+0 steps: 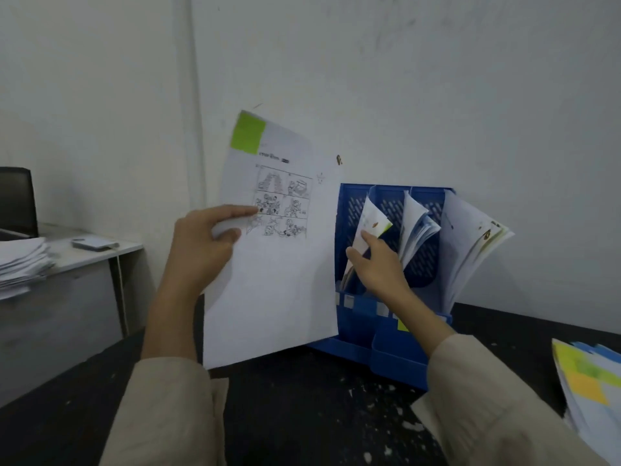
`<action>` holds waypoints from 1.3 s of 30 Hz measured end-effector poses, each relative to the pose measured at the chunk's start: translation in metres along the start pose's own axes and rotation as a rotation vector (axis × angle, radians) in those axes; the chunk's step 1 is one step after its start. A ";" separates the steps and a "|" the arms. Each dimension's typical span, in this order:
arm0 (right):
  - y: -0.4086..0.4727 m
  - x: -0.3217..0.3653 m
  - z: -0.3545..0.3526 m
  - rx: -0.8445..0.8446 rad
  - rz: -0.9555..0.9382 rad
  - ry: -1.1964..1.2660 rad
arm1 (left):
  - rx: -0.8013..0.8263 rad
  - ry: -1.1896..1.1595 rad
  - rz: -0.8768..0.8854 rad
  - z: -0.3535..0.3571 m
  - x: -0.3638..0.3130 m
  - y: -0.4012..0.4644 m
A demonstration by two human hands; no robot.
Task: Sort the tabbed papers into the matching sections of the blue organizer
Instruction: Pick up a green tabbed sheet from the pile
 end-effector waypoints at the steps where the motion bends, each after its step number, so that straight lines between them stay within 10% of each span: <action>1: -0.001 0.000 -0.003 0.010 0.003 0.004 | 0.007 0.020 0.015 0.006 -0.007 0.001; 20: -0.007 0.002 -0.016 0.110 0.005 0.019 | 0.122 0.628 0.196 0.091 -0.129 0.099; 28: -0.007 0.000 -0.016 0.126 0.020 0.005 | -0.035 0.218 0.474 0.113 -0.126 0.086; 35: -0.010 -0.001 -0.017 0.108 0.000 0.001 | 0.340 -0.003 0.051 0.179 -0.039 0.054; 39: -0.012 -0.002 -0.020 0.110 -0.007 -0.008 | 0.262 -0.411 -0.050 0.188 -0.019 0.040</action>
Point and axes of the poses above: each hand's wrist, its own y-axis towards the middle knuckle, its own z-axis out of the palm, x = y × z, the point moved 7 cm from there along y, towards the middle knuckle, and after that the axes turned 11 degrees about x, right-handed, at the moved point
